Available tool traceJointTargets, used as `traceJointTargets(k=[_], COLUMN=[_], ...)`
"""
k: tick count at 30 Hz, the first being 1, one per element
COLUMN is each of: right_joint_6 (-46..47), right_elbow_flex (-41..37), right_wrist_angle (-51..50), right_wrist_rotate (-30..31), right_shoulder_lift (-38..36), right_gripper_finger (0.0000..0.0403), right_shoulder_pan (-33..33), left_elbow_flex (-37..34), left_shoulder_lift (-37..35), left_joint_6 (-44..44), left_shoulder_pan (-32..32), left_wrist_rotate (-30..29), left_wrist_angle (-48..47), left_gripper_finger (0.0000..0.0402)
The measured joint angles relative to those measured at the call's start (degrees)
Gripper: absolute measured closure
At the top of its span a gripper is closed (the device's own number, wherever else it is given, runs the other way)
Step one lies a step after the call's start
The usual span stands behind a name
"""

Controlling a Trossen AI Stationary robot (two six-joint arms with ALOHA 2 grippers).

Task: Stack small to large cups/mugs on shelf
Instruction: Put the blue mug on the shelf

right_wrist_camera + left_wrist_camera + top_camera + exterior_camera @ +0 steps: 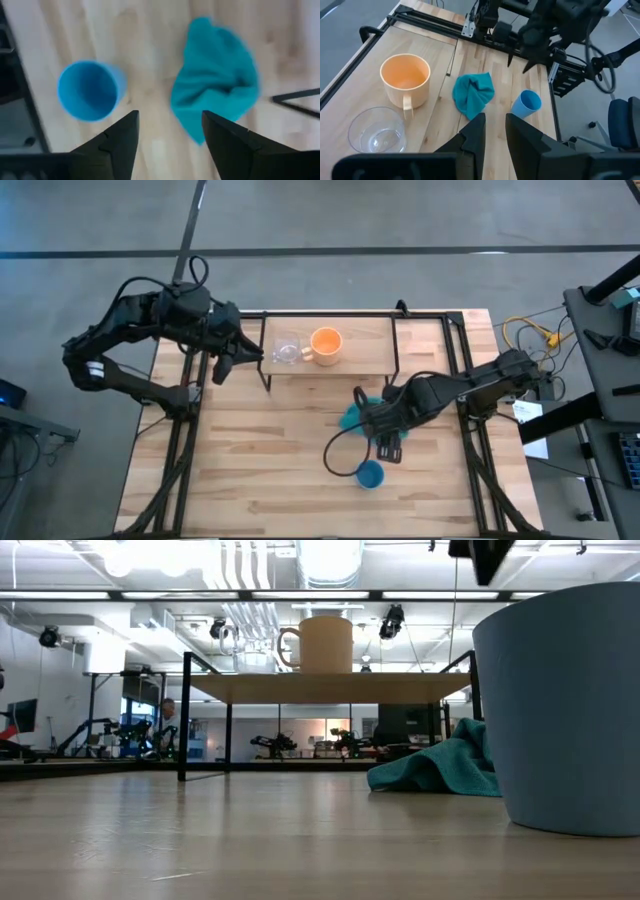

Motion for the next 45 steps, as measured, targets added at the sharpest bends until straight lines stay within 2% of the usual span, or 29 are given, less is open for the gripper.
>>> traceJointTargets(k=[4, 8, 14, 17, 30, 34, 45], right_joint_6=[0.3, 6.2, 10.2, 10.5, 10.5, 10.2, 10.0], right_elbow_flex=[-4.4, -8.0, -11.1, -11.4, -11.3, -11.3, -11.3], right_wrist_angle=[2.4, 7.5, 14.5, 15.5, 15.9, 16.3, 18.8], right_wrist_rotate=[-4.2, -6.6, -9.0, -10.9, -11.1, -13.9, -13.9], right_shoulder_lift=[0.1, 0.1, 0.1, 1.0, 6.1, 7.5, 9.9], right_gripper_finger=[0.0184, 0.0184, 0.0184, 0.0184, 0.0184, 0.0184, 0.0184], right_shoulder_pan=[0.0, 0.0, 0.0, 0.1, 0.8, 0.8, 1.2], left_elbow_flex=[0.0, 0.0, 0.0, 0.0, 0.0, 0.0, -0.1], left_shoulder_lift=[-1.1, -2.1, -2.8, -2.8, -2.7, -2.7, -2.7], left_joint_6=[1.8, 2.8, 3.0, 4.4, 6.0, 6.0, 6.0], left_shoulder_pan=[0.0, 0.0, 0.0, 0.0, 0.0, 0.0, 0.0], left_wrist_rotate=[0.0, 0.0, 0.0, 0.0, 0.0, 0.0, 0.0], left_wrist_angle=[0.0, 0.0, 0.0, 0.0, 0.0, 0.0, 0.0], left_gripper_finger=[0.0340, 0.0340, 0.0340, 0.0340, 0.0340, 0.0340, 0.0340])
